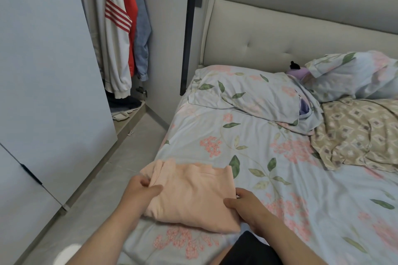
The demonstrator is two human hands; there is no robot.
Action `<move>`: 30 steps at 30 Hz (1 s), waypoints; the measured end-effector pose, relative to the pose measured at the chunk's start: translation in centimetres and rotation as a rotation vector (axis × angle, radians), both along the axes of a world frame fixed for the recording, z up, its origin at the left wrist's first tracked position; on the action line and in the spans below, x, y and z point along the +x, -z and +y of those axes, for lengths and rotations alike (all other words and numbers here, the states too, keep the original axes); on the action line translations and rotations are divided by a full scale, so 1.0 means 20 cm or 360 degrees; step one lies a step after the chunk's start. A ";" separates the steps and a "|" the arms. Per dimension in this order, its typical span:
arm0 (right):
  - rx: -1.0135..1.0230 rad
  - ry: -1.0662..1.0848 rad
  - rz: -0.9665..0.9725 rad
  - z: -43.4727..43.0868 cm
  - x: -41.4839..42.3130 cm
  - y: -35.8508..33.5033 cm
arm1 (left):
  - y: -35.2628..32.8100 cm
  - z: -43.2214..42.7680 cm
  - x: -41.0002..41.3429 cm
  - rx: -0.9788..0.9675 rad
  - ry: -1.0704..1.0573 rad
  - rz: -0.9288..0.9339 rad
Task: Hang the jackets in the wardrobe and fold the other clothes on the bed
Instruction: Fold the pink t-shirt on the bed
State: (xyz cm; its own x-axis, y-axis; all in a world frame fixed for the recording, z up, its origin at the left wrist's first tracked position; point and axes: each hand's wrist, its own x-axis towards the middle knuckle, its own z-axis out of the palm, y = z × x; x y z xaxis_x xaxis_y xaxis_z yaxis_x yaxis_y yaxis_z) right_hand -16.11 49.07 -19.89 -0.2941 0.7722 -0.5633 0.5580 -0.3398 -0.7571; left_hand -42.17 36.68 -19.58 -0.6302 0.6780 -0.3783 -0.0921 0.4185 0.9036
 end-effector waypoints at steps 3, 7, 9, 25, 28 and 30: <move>-0.0012 0.0029 0.0006 0.01 0.00 0.02 | 0.00 0.01 -0.04 -0.0079 -0.0085 -0.0617; -0.0076 0.0061 0.0077 0.03 0.00 0.05 | -0.04 0.02 -0.05 -0.0349 0.0110 -0.0768; -0.0132 0.0087 0.0124 0.04 0.00 0.07 | -0.04 0.02 -0.04 -0.0462 0.0171 -0.0738; -0.0160 -0.0015 0.0170 -0.01 0.01 0.01 | -0.05 -0.07 -0.02 -0.0297 -0.0088 -0.0889; -0.0043 0.0003 0.0213 -0.02 0.02 -0.02 | -0.06 -0.08 -0.01 -0.0282 -0.0101 -0.0969; 0.0040 0.0011 0.0225 -0.03 0.02 -0.04 | -0.06 -0.08 0.00 -0.0243 -0.0120 -0.0942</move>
State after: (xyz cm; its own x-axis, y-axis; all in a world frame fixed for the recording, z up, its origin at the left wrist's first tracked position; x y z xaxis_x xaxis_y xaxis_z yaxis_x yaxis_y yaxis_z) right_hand -15.75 48.49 -19.01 -0.3638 0.7878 -0.4971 0.4426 -0.3234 -0.8364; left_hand -42.13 34.98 -18.36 -0.3280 0.5503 -0.7679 -0.5941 0.5118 0.6205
